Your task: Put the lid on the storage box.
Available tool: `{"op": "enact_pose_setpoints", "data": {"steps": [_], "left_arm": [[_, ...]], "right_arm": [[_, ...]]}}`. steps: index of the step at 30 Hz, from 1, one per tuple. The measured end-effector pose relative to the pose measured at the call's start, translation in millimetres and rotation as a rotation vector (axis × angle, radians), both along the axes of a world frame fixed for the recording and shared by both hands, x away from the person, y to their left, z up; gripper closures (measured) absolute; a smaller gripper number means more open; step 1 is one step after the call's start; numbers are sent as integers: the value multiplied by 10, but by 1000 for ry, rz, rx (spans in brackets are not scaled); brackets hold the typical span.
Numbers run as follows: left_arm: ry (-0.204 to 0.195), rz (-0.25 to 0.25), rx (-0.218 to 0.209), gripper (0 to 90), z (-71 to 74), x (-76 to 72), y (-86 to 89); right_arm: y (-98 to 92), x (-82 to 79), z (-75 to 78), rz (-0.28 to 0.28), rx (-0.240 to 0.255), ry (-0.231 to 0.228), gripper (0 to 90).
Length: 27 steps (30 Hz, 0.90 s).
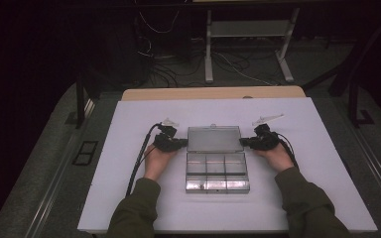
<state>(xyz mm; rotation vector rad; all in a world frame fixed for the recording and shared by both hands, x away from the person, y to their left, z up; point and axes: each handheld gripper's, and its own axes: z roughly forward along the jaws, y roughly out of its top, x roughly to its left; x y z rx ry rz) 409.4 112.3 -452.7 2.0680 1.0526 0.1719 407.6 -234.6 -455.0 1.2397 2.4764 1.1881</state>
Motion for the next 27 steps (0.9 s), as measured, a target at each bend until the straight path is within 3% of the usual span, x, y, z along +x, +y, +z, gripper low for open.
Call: {"op": "enact_pose_setpoints", "data": {"steps": [14, 27], "left_arm": [[-20, -3, -79, 884, 61, -19, -4], [-67, -7, -117, 884, 146, -46, -2]], "right_arm": [[44, -30, 70, 10, 28, -29, 893], [82, -62, 149, 15, 39, -54, 894]]}}
